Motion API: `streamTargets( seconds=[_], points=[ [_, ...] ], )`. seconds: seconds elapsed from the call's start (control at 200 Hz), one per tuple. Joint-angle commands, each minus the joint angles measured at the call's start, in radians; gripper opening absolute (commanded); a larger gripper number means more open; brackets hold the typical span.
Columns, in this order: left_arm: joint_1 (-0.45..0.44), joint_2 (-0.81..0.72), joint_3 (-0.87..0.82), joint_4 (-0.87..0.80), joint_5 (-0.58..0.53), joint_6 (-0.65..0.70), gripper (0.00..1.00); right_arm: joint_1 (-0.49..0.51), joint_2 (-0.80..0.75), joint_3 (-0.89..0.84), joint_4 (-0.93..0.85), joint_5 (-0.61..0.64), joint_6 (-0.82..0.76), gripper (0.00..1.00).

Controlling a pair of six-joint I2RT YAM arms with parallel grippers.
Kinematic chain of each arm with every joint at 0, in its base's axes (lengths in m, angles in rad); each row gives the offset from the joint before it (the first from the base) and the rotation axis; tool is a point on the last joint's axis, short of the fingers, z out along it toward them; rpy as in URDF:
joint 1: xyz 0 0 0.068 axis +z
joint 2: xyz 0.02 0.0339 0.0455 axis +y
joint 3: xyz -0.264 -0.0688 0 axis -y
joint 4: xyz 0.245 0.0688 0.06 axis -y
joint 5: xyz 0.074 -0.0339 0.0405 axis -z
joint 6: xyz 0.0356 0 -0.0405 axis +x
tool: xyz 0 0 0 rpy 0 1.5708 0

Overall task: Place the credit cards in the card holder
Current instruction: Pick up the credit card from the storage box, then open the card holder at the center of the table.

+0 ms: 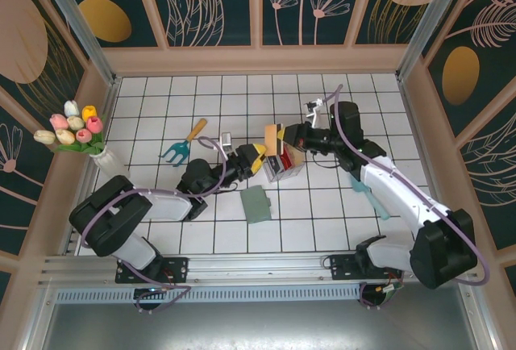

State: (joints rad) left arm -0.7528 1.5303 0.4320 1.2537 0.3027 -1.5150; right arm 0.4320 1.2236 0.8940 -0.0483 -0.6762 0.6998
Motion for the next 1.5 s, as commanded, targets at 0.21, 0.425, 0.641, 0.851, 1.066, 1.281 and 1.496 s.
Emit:
streamTargets(
  seconds=[0.21, 0.425, 0.641, 0.851, 1.066, 1.281, 1.496],
  points=[
    [-0.029, -0.38, 0.067, -1.202, -0.32, 0.378, 0.75, 0.25, -0.023, -0.12, -0.321, 0.5, -0.215, 0.02],
    [-0.04, -0.404, 0.002, -1.202, -0.264, 0.349, 0.82, 0.319, -0.017, -0.258, -0.214, 0.493, -0.1, 0.03],
    [-0.042, -0.297, 0.041, -1.151, -0.209, 0.357, 0.83, 0.338, 0.033, -0.291, -0.129, 0.449, -0.076, 0.03],
    [-0.043, -0.218, 0.066, -1.09, -0.162, 0.353, 0.84, 0.346, 0.07, -0.287, -0.045, 0.384, -0.037, 0.03],
    [-0.044, -0.18, 0.067, -1.044, -0.127, 0.346, 0.84, 0.355, 0.08, -0.282, 0.06, 0.318, 0.024, 0.03],
    [-0.044, -0.184, 0.07, -1.031, -0.122, 0.342, 0.85, 0.356, 0.086, -0.27, 0.099, 0.285, 0.055, 0.03],
    [-0.044, -0.195, 0.071, -1.016, -0.134, 0.325, 0.85, 0.356, 0.09, -0.298, 0.207, 0.228, 0.125, 0.03]
  ],
)
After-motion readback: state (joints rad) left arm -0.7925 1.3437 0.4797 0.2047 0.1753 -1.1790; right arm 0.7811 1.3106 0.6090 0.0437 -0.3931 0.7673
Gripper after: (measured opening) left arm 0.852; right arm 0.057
